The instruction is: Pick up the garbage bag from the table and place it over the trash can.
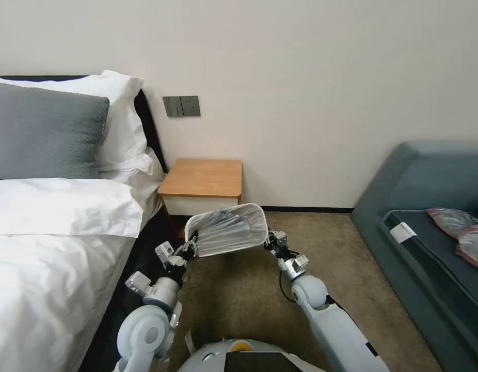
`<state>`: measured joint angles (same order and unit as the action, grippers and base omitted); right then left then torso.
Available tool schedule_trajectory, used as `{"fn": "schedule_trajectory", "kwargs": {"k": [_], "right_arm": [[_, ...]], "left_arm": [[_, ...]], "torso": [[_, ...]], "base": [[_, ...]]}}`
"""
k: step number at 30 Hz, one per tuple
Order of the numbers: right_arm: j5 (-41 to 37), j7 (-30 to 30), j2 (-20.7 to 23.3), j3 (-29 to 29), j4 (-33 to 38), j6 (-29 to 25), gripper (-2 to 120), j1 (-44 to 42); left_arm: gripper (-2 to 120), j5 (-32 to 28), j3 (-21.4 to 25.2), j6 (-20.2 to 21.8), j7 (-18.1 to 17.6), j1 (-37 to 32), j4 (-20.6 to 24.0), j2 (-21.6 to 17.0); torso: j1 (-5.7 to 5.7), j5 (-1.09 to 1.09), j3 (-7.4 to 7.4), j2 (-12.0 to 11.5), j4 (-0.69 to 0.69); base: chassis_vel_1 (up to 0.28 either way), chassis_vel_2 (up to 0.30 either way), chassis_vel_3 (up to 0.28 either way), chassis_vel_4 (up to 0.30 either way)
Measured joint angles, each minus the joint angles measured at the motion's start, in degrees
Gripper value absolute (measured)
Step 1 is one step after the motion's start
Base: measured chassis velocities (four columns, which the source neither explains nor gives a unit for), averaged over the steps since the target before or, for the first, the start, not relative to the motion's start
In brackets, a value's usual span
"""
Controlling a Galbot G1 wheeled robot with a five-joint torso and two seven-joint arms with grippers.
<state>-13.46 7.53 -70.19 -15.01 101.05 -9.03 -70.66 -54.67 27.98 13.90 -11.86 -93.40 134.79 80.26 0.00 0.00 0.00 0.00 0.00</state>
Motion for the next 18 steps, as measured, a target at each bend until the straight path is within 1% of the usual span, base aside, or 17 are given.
{"fn": "schedule_trajectory", "kwargs": {"k": [6, 9, 10, 12, 13, 15, 16, 17, 18], "right_arm": [[4.0, -1.5, 0.2, -0.4, -0.3, -0.1, 0, -0.3], [6.5, -2.3, 0.5, -1.1, 0.7, 0.0, 8, -1.4], [6.5, -2.3, 0.5, -1.1, 0.7, 0.0, 8, -1.4], [8.9, -1.9, 1.3, -2.1, 3.2, 0.1, 21, -3.3], [8.9, -1.9, 1.3, -2.1, 3.2, 0.1, 21, -3.3], [9.6, -0.2, 2.1, -3.4, 6.7, 0.8, 30, -5.5], [9.6, -0.2, 2.1, -3.4, 6.7, 0.8, 30, -5.5], [9.6, 1.4, 2.7, -4.3, 8.6, 1.0, 37, -6.9], [9.7, 2.4, 3.1, -5.0, 9.4, 1.0, 40, -7.7]], "left_arm": [[5, -0.1, 0.3, 0.1, -0.3, 0.4, 0.0, 0.1], [5, 0.7, 1.1, 0.1, -0.4, 0.8, -0.6, 0.0], [5, 0.7, 1.1, 0.1, -0.4, 0.8, -0.6, 0.0], [3, 1.8, 1.7, 0.0, -0.9, 1.2, -1.1, -0.1], [3, 1.8, 1.7, 0.0, -0.9, 1.2, -1.1, -0.1], [3, 3.2, 2.1, -0.1, -1.5, 1.7, -1.9, -0.1], [3, 3.2, 2.1, -0.1, -1.5, 1.7, -1.9, -0.1], [3, 4.1, 2.2, -0.1, -2.0, 2.0, -2.5, -0.1], [3, 4.3, 2.2, -0.1, -2.4, 2.1, -2.7, -0.1]], "torso": [[0.0, 0.0, 0.0, 0.0, 0.01], [0.0, 0.0, 0.0, 0.0, 0.0], [0.0, 0.0, 0.0, 0.0, 0.0], [0.0, 0.01, 0.0, 0.0, 0.0], [0.0, 0.01, 0.0, 0.0, 0.0], [0.0, 0.0, 0.0, 0.0, 0.0], [0.0, 0.0, 0.0, 0.0, 0.0], [0.0, 0.0, 0.0, 0.0, 0.0], [0.0, 0.0, 0.0, 0.0, 0.01]], "base": [[0.0, 0.0, 0.0, 0.0], [0.0, 0.0, 0.0, 0.0], [0.0, 0.0, 0.0, 0.0], [0.0, 0.0, 0.0, 0.0], [0.0, 0.0, 0.0, 0.0], [0.0, 0.0, 0.0, 0.0], [0.0, 0.0, 0.0, 0.0], [0.0, 0.0, 0.0, 0.0], [0.0, 0.0, 0.0, 0.0]]}}
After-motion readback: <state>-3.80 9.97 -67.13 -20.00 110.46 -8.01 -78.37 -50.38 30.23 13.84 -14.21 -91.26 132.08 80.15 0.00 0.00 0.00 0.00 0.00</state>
